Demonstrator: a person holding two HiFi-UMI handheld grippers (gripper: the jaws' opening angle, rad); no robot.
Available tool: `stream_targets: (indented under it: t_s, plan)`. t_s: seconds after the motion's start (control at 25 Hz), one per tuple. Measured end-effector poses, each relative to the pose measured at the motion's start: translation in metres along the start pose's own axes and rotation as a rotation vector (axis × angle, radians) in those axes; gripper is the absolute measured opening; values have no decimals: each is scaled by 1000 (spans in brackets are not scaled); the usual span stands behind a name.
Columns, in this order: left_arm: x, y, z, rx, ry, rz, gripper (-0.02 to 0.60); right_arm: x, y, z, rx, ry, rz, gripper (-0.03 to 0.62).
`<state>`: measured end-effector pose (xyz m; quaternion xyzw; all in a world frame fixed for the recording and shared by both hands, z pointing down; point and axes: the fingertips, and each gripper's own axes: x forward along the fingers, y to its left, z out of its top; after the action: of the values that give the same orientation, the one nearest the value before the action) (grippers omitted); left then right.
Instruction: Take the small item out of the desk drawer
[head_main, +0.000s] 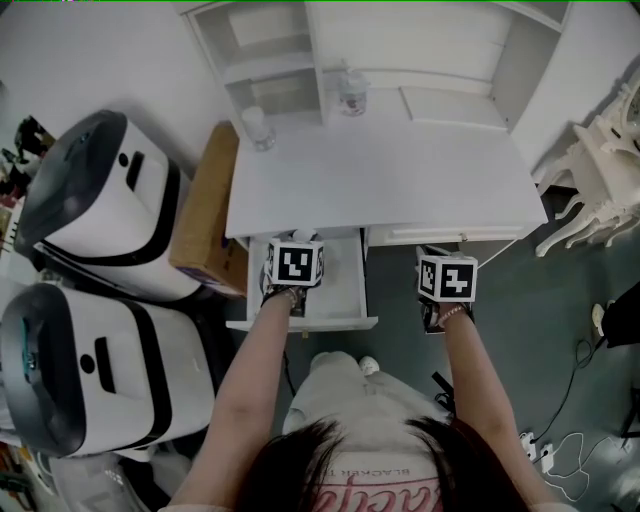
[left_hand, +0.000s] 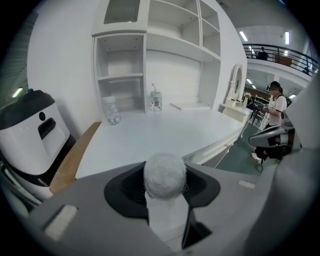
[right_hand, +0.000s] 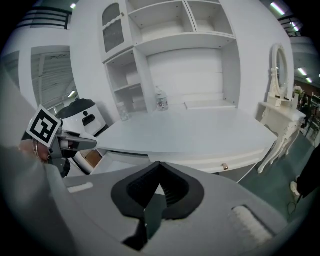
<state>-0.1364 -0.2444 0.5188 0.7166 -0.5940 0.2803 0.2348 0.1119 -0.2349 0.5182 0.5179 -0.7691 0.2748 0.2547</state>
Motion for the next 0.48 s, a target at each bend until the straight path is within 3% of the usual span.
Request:
stream_targets:
  t_s: [0.48]
  plan:
    - [-45, 28, 58, 65, -154, 9, 186, -18, 31, 55, 2, -122, -15, 2]
